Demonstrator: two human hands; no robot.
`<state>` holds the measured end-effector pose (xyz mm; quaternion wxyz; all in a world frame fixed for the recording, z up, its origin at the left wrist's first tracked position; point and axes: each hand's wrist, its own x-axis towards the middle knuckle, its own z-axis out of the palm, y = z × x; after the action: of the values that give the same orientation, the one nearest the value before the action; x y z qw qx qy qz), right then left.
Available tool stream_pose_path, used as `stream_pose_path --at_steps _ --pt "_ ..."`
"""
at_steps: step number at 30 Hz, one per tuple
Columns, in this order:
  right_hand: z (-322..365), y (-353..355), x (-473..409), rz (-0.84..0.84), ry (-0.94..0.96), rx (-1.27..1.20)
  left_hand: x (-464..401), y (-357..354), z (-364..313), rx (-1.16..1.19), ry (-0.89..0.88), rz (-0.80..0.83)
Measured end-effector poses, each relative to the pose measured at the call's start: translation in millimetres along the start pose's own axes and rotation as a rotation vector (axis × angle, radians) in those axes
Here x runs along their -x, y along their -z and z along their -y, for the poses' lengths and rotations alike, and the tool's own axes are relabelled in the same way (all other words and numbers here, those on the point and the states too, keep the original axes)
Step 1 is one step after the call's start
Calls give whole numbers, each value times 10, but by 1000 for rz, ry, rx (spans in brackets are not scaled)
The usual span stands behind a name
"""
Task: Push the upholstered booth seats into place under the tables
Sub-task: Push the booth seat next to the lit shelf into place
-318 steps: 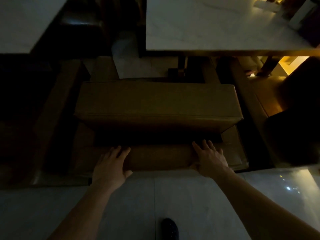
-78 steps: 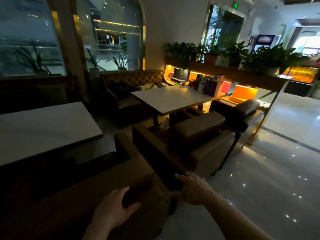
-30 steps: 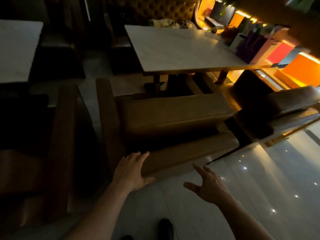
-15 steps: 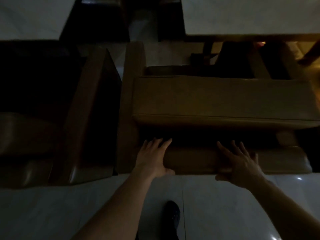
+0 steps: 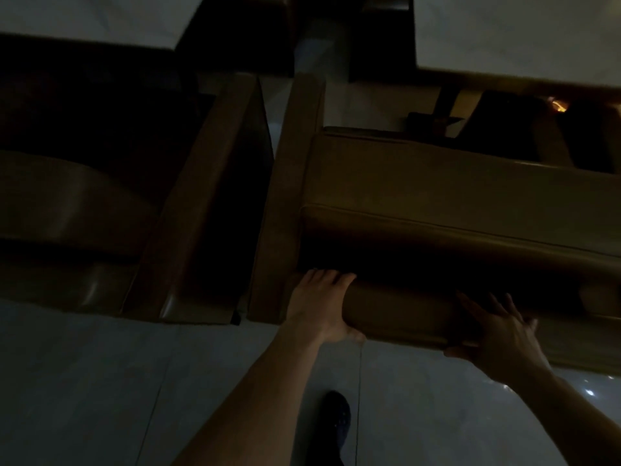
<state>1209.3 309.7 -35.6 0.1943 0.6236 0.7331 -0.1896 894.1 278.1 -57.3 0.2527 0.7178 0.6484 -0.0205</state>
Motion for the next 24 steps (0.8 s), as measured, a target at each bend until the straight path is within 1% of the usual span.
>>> stream_pose_path --at_steps 7,13,17,20,24 --pt "209 -215 378 52 5 27 532 -150 80 -8 14 -44" --pt "530 -417 688 80 -18 40 969 -266 352 -27 -5 -5" --pt "615 -383 676 136 -52 23 990 -226 446 -22 -42 12" --pt "621 -320 610 191 -67 11 929 -199 463 25 -52 51" --pt "648 -250 547 200 -75 -8 844 -176 503 37 -68 67"
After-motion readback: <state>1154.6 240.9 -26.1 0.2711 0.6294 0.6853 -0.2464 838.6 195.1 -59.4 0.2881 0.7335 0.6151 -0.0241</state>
